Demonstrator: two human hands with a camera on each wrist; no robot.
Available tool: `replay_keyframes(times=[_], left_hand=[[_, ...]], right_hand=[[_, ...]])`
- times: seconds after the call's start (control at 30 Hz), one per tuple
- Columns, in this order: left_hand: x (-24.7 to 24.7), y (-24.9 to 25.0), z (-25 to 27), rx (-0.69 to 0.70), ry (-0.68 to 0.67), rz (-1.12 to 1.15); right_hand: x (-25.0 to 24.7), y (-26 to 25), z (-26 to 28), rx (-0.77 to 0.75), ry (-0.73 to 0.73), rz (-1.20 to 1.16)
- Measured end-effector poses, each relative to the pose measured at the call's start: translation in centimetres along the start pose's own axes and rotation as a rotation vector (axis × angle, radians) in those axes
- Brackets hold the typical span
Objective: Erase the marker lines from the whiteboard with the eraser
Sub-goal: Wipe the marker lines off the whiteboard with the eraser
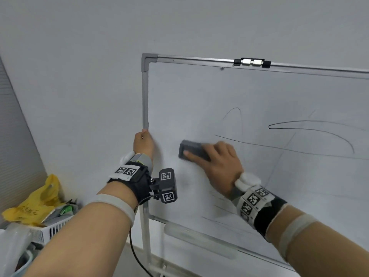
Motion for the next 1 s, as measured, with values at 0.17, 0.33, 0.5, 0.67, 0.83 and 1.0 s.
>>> replay_keyframes(times=[0.17,0.33,0.5,0.67,0.83,1.0], left_hand=[[0.1,4.9,1.3,0.171,0.107,0.027],[2.0,14.8,7.6,0.862,0.194,-0.293],[7.0,19.1,10.4,1.045,-0.052,-0.606],[7.6,19.5,10.1,1.009,0.061,-0.633],[7.9,18.8,10.4,0.99,0.093,-0.65],[8.6,17.8,10.5,0.946,0.122,-0.556]], right_hand=[[-0.4,1.2,2.3,-0.17,-0.125,0.012],[-8.3,10.0,-3.9,0.314,0.323,0.028],[-6.3,8.2,-1.7,0.231,0.271,0.034],[-1.1,2.4,6.7,-0.235,-0.211,0.031],[-4.6,6.9,3.5,-0.028,0.061,0.008],[-10.2,14.0,-0.3,0.391,0.393,0.064]])
Point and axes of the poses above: each hand's wrist, its own z-axis away from the middle knuckle, its own x-axis out of the palm, y = z × x, the point moved 4 cm from there along -z, towards the middle knuckle, and after that the axes turned 7 degrees about -x, right-handed, at the moved point
